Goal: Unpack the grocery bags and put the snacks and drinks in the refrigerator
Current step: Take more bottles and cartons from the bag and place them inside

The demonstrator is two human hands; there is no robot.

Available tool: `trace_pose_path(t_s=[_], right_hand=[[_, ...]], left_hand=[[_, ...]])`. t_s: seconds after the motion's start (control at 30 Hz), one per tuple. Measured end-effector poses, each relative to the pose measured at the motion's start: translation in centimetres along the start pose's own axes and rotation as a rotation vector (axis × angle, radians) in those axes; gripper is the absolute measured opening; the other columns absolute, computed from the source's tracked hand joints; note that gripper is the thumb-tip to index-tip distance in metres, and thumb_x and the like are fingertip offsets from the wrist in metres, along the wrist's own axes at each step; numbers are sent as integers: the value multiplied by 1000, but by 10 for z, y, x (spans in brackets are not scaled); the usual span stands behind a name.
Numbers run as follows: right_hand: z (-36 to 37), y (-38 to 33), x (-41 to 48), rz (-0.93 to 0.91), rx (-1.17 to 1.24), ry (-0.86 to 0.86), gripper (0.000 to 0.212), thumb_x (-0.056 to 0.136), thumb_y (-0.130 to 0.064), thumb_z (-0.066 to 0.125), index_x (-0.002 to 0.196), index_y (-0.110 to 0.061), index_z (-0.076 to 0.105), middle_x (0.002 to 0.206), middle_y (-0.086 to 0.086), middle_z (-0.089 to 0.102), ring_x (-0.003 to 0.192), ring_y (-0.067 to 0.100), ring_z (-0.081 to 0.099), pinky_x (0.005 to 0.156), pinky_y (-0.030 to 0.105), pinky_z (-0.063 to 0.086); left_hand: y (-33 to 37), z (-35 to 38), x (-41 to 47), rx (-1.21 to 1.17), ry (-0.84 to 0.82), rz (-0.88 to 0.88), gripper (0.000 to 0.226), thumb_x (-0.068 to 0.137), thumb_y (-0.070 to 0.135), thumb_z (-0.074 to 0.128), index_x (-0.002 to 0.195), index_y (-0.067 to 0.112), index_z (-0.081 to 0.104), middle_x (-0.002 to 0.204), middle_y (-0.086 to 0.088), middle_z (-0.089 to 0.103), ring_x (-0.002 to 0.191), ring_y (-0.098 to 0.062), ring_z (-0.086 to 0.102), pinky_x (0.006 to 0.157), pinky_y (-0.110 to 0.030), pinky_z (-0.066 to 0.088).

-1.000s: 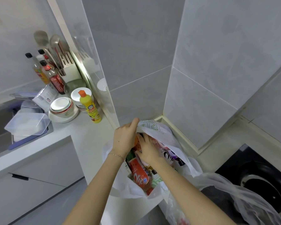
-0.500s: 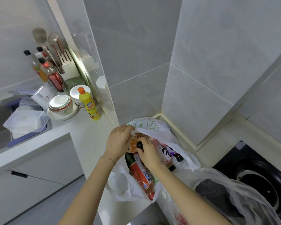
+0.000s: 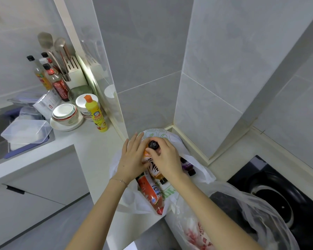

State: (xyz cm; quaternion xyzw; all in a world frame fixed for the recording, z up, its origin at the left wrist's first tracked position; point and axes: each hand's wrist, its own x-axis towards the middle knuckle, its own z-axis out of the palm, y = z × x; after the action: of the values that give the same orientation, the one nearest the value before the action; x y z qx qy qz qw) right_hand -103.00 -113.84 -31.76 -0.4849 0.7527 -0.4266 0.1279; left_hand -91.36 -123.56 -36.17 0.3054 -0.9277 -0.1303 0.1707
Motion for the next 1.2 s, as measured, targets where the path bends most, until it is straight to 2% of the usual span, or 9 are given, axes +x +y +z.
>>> trace_pose_path(t_s=[0.13, 0.23, 0.33, 0.43, 0.57, 0.67, 0.83, 1.0, 1.2], right_hand=[[-12, -3, -7, -25, 23, 0, 35, 90, -31, 65, 124, -24, 59, 106, -6, 62, 80, 6, 56, 78, 24, 51], [-18, -4, -11, -46, 100, -12, 38, 87, -30, 69, 124, -26, 60, 96, -8, 61, 76, 7, 57, 75, 23, 53], [-23, 3, -14, -34, 178, -3, 38, 89, -36, 65, 124, -22, 59, 99, -8, 61, 79, 7, 60, 74, 21, 53], [-17, 20, -21, 48, 127, -11, 20, 93, -31, 60, 108, -18, 62, 93, -8, 63, 80, 4, 60, 75, 25, 54], [10, 40, -37, 98, -28, -155, 18, 94, -26, 58, 91, -11, 67, 77, 0, 66, 70, 16, 62, 67, 40, 55], [34, 49, -48, 163, -81, -315, 21, 94, -30, 57, 104, -16, 69, 93, -2, 72, 79, 14, 66, 70, 34, 56], [61, 61, -55, 87, -122, -456, 28, 90, -25, 62, 116, -18, 66, 114, 1, 68, 100, 18, 63, 83, 31, 53], [83, 66, -51, 79, -261, -588, 57, 85, -27, 68, 138, -18, 50, 147, 7, 44, 136, 26, 38, 111, 38, 34], [106, 68, -53, 31, -339, -590, 68, 86, -31, 61, 148, -29, 33, 150, 3, 29, 139, 26, 21, 117, 40, 20]], left_hand=[[14, -5, -1, -123, 74, 8, 68, 74, 37, 74, 135, 21, 46, 139, 3, 51, 132, -22, 43, 110, -41, 34], [32, -18, -7, -302, 89, -73, 59, 74, 32, 74, 128, 28, 50, 121, 14, 60, 108, -8, 56, 82, -15, 43], [43, -31, -16, -465, 107, -194, 54, 70, 34, 78, 115, 43, 50, 110, 25, 61, 99, 1, 58, 77, -21, 48], [44, -46, -24, -498, 133, -236, 58, 67, 33, 81, 111, 50, 47, 106, 27, 60, 96, 3, 57, 79, -20, 46], [42, -65, -29, -444, 197, -246, 60, 66, 28, 83, 118, 34, 53, 108, 20, 61, 96, 0, 56, 77, -13, 43], [37, -78, -40, -513, 239, -298, 63, 65, 26, 84, 120, 31, 54, 110, 17, 63, 100, -2, 59, 83, -21, 48], [30, -87, -67, -520, 257, -381, 61, 62, 27, 87, 108, 47, 52, 102, 23, 63, 95, 1, 59, 80, -27, 51], [18, -85, -91, -477, 246, -456, 65, 62, 30, 85, 117, 38, 52, 109, 20, 60, 100, -2, 57, 84, -37, 53], [9, -90, -103, -497, 304, -483, 66, 64, 24, 87, 120, 32, 53, 112, 15, 61, 102, -4, 58, 85, -31, 52]])
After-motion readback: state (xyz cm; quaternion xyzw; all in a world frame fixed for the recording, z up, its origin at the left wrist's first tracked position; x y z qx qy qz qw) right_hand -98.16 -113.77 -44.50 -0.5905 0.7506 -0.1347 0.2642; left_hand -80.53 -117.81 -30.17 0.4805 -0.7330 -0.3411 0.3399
